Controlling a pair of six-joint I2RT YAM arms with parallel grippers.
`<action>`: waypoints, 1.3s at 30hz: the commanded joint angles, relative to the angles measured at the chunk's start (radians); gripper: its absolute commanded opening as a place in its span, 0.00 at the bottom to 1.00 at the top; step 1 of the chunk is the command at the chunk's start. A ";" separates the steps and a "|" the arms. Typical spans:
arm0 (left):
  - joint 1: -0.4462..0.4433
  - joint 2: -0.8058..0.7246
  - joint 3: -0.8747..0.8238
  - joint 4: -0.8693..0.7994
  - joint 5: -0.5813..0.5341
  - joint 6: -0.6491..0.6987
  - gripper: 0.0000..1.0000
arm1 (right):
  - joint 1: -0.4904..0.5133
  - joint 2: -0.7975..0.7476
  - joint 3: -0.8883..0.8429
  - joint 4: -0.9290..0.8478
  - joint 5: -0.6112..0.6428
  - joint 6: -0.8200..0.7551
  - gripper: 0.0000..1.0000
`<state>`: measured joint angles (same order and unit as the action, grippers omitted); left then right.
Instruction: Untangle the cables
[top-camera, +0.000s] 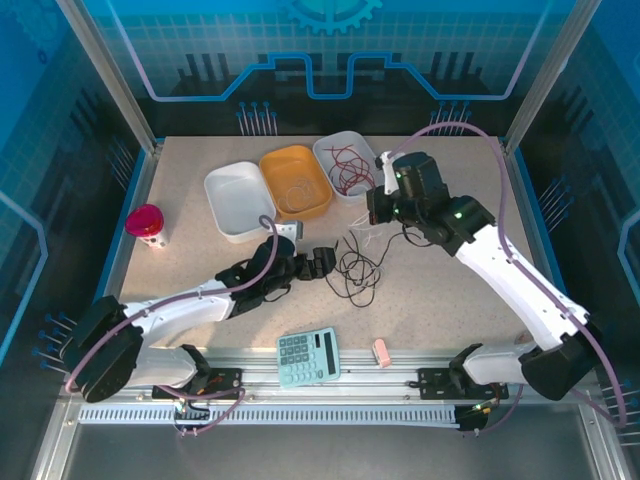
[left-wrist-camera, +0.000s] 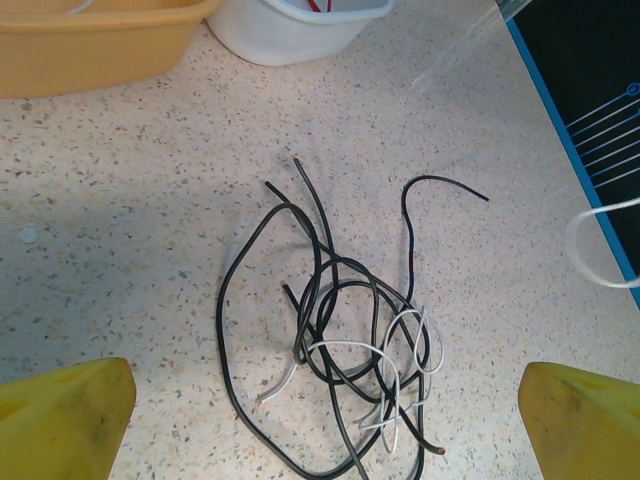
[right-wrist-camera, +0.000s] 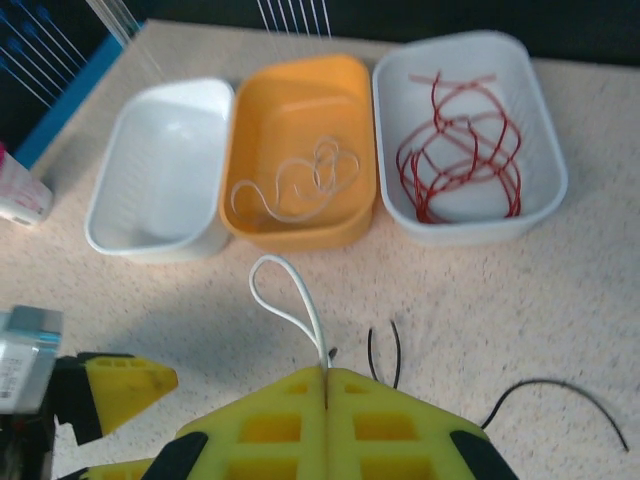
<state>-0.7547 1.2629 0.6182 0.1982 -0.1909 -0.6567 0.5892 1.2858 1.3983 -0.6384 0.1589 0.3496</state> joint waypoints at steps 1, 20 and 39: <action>0.004 -0.053 -0.037 0.044 -0.044 -0.020 0.99 | 0.017 -0.026 0.061 -0.021 0.030 -0.052 0.05; 0.006 -0.457 -0.167 -0.226 -0.380 -0.068 0.99 | 0.053 0.405 0.427 0.093 0.010 -0.101 0.05; 0.011 -0.691 -0.206 -0.403 -0.411 -0.049 0.99 | 0.014 1.125 1.084 0.063 0.041 -0.101 0.05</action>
<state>-0.7498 0.5812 0.4221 -0.1829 -0.5732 -0.7162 0.6209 2.3665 2.4386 -0.5667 0.1986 0.2386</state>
